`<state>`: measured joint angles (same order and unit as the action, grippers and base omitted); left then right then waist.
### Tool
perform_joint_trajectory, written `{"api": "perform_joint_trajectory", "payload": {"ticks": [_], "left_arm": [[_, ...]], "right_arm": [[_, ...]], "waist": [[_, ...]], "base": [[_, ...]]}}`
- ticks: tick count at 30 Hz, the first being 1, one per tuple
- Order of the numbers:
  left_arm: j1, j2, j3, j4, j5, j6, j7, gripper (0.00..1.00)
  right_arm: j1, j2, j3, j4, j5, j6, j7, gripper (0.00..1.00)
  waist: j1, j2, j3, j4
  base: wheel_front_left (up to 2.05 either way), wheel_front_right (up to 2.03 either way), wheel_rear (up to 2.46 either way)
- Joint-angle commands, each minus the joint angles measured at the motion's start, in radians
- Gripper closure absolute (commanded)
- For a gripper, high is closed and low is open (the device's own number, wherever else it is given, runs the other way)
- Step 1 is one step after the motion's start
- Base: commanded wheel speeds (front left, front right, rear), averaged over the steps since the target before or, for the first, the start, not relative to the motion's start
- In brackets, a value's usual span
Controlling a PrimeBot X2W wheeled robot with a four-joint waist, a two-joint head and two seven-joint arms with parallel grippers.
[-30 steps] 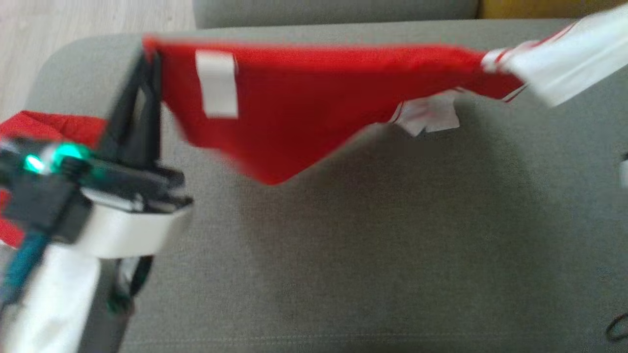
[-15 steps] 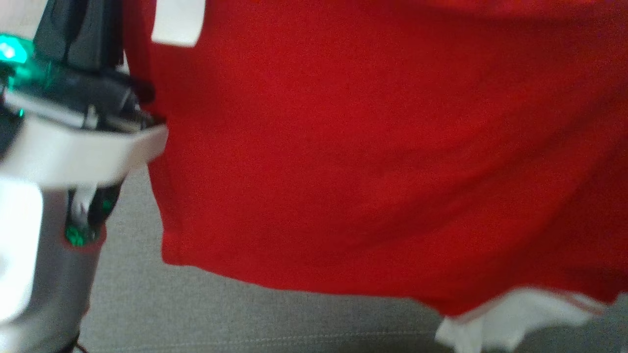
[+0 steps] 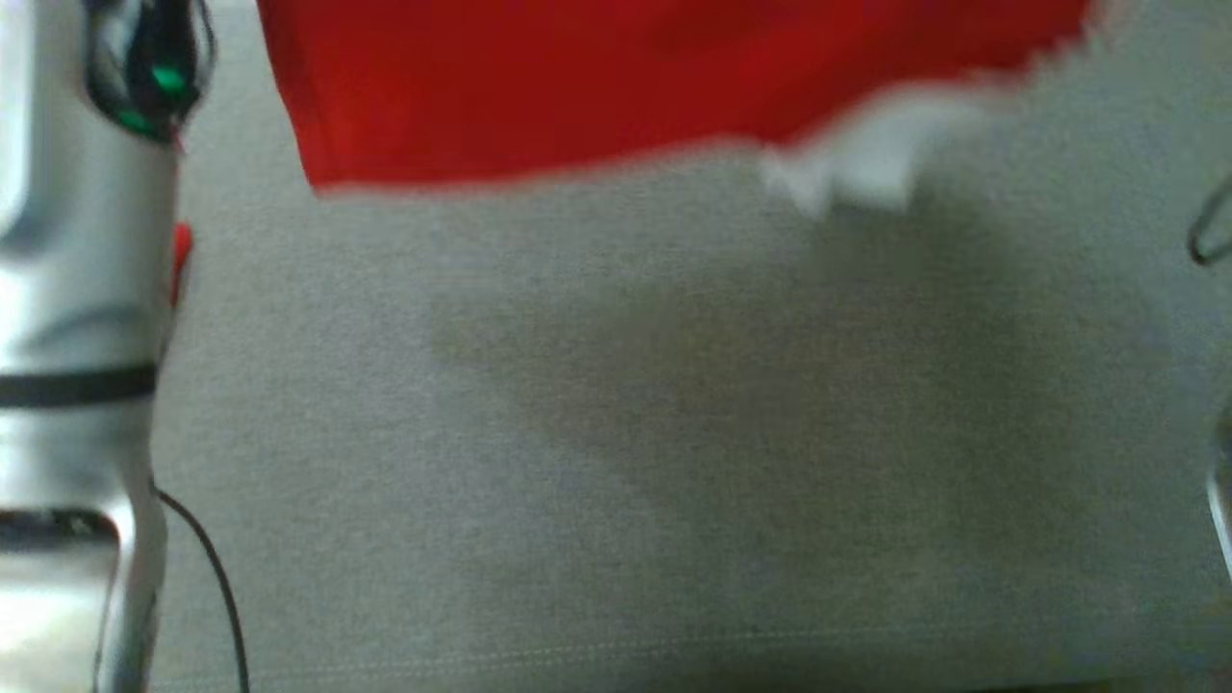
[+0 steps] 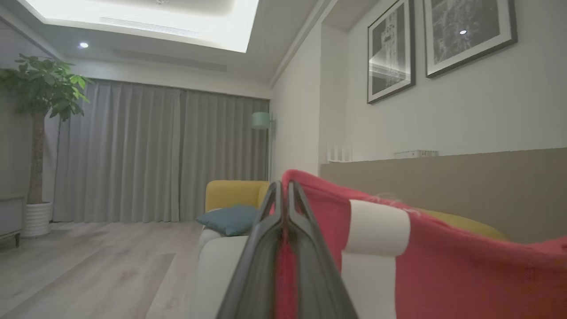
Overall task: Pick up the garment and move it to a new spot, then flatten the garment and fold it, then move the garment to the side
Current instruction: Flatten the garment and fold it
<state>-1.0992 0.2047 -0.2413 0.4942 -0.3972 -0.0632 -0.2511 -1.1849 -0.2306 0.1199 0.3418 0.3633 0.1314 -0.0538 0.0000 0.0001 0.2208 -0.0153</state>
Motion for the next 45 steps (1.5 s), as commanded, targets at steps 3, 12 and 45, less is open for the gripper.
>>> {"api": "perform_joint_trajectory", "payload": {"ticks": [3, 12, 45], "left_arm": [[-0.089, 0.028, 0.053, 0.103, 0.005, -0.010, -0.009, 1.00], [-0.017, -0.046, 0.082, 0.531, -0.015, -0.028, -0.010, 1.00], [1.007, -0.080, 0.199, -0.119, 0.062, -0.008, 0.034, 1.00]], "right_arm": [[-0.078, 0.070, 0.055, 0.128, 0.036, -0.001, -0.070, 1.00], [-0.047, 0.167, 0.201, 0.639, 0.110, -0.001, -0.112, 1.00], [1.148, 0.051, 0.021, -0.211, 0.162, -0.001, 0.004, 1.00]], "waist": [[0.0000, -0.0001, 0.017, -0.027], [0.0000, -0.0001, 0.085, -0.053], [0.0000, -0.0001, -0.089, -0.030]], "base": [[0.00, 0.00, 0.00], [0.00, 0.00, 0.00], [0.00, 0.00, 0.00]]}}
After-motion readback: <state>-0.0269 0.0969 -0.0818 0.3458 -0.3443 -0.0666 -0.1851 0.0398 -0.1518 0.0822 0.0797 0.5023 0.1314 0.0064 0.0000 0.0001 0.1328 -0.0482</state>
